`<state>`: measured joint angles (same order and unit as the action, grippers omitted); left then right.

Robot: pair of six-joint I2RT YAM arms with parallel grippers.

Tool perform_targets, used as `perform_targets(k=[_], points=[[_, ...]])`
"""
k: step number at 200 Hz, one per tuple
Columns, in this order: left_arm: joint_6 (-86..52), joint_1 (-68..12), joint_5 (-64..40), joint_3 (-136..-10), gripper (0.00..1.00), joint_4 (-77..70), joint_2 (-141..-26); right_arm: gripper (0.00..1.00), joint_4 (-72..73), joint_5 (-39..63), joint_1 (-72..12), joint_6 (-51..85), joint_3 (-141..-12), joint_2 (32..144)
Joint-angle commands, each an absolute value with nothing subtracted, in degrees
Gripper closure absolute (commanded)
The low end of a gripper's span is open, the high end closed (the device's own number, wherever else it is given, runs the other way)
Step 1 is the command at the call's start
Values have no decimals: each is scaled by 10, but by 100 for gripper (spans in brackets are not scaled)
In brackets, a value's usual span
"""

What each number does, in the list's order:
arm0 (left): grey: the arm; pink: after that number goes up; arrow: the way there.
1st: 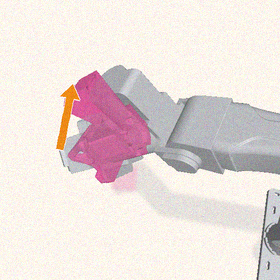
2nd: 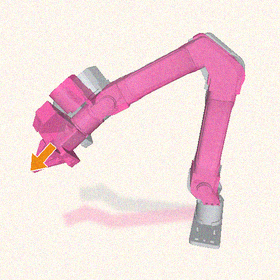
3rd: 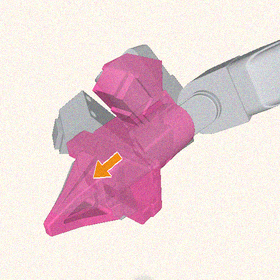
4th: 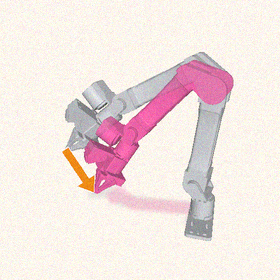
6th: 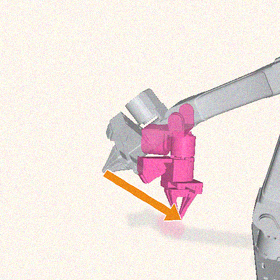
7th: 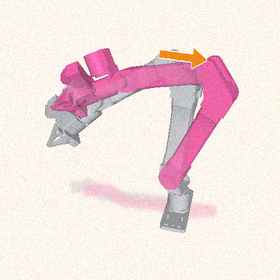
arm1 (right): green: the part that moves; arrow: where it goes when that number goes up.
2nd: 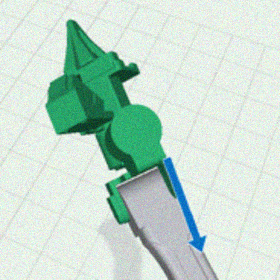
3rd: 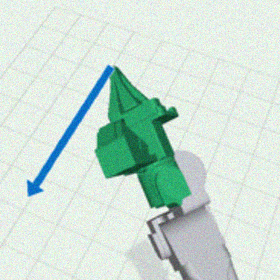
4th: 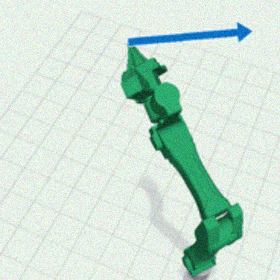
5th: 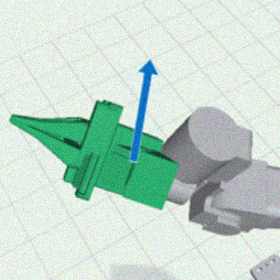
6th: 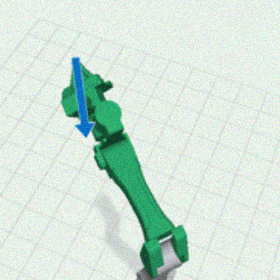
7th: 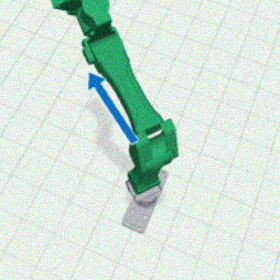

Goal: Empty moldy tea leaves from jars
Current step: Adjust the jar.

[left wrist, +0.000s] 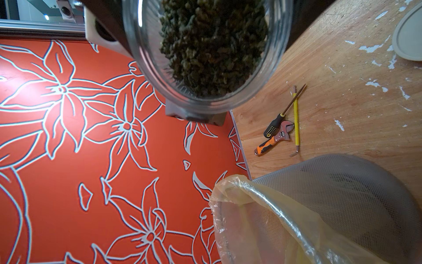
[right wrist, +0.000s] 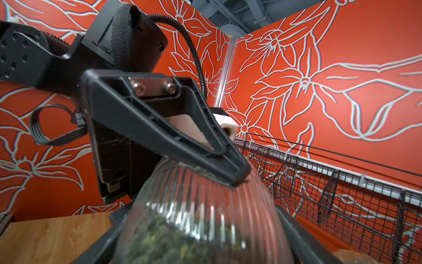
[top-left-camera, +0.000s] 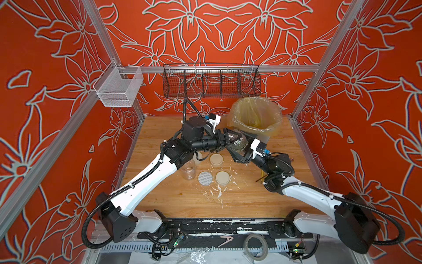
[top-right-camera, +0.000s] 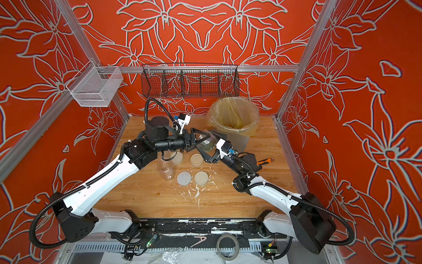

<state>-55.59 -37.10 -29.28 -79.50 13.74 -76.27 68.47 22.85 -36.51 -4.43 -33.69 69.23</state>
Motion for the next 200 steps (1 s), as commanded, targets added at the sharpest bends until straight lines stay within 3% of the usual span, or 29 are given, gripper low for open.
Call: perform_targets(k=[1,17,32,40,63,82,127,200], points=[[-560,-373,-313,-809,79,109,-752,26,722,209,-364,-34,-359,701],[-558,-373,-310,-809,79,112,-750,41,733,211,-364,-29,-360,705],[-552,-372,-305,-809,76,115,-748,48,730,216,-364,-26,-363,704],[-546,-372,-301,-809,64,116,-747,51,724,218,-364,-26,-364,701],[-522,-370,-281,-809,16,125,-738,57,700,214,-364,-19,-366,687],[-515,-367,-268,-801,1,117,-720,66,657,213,-363,-18,-375,666],[-435,-363,-147,-802,3,179,-647,70,562,172,-362,-6,-412,625],[-123,-363,-46,-694,3,200,-530,71,247,61,-319,10,-611,645]])
